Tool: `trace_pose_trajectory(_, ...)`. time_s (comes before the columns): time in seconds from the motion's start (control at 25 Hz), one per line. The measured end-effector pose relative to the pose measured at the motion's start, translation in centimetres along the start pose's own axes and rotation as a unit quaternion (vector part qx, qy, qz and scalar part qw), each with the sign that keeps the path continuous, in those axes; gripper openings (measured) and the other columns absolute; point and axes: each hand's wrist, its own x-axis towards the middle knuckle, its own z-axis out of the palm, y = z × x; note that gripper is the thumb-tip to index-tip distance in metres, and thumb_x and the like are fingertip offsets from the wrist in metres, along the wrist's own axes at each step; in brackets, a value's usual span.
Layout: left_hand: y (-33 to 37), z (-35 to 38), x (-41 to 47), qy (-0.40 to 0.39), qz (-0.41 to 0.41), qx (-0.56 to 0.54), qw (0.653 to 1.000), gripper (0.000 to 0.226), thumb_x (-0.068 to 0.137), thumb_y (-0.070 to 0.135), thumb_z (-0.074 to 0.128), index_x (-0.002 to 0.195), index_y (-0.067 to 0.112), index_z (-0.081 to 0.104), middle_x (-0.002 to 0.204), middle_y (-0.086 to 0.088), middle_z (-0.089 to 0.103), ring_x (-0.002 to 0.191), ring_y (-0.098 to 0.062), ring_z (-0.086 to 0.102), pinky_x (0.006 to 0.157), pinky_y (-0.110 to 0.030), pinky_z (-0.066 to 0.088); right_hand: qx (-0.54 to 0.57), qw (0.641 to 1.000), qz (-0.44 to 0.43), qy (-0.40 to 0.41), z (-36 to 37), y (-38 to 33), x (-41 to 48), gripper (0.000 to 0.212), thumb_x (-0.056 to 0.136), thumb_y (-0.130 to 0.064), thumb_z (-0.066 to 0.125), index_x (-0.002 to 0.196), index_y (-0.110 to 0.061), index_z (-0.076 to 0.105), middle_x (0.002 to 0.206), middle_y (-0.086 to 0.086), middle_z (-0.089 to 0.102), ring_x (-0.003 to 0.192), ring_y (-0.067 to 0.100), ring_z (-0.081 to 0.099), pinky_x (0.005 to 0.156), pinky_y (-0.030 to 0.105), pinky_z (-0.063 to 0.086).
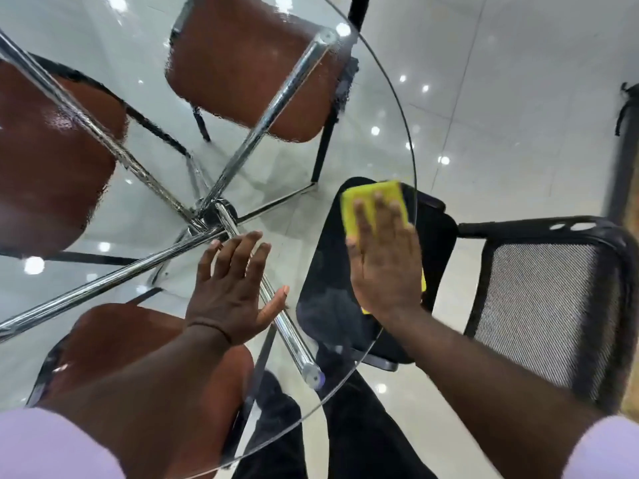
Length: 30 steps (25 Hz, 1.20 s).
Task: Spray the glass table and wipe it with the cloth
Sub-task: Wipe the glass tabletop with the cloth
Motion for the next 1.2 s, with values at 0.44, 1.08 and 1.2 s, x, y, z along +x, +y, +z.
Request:
trace_pose_trajectory(0.44, 0.4, -0.8, -0.1, -0.016, -0.004, -0.033, 0.999, 0.077, 0.089, 0.064, 0.053, 0.148, 0.015, 0.042, 0.159, -0.007, 0.039, 0.145, -0.035, 0.036, 0.124, -0.055, 0.022, 0.225, 0.909, 0.349, 0.018, -1.6, -5.9, -10.9, 0.068, 0.113, -0.043, 0.042, 0.172, -0.033, 0.011, 0.169, 0.017, 0.034, 0.124, 0.048, 0.064, 0.093, 0.052, 0.056)
trace_pose_trajectory(1.08, -0.1, 0.4, -0.1, -0.009, 0.087, -0.006, 0.996, 0.078, 0.091, 0.074, 0.046, 0.158, 0.035, 0.039, 0.171, 0.001, 0.029, 0.158, -0.026, 0.026, 0.125, -0.059, 0.018, -0.055, 0.996, 0.072, -0.025, 0.7, 1.1, 0.8, 0.063, 0.112, -0.054, 0.027, 0.172, -0.039, 0.012, 0.179, 0.026, 0.002, 0.165, 0.048, 0.008, 0.129, 0.071, 0.017)
trace_pose_trajectory(1.2, -0.2, 0.2, 0.2, -0.002, 0.088, -0.023, 0.996, 0.075, 0.092, 0.071, 0.05, 0.156, 0.033, 0.044, 0.169, 0.002, 0.033, 0.157, -0.023, 0.029, 0.125, -0.055, 0.02, -0.052, 0.997, 0.051, -0.018, 0.3, 2.8, 6.2, 0.063, 0.113, -0.052, 0.024, 0.172, -0.039, 0.006, 0.18, 0.022, 0.001, 0.166, 0.043, 0.007, 0.129, 0.067, 0.021)
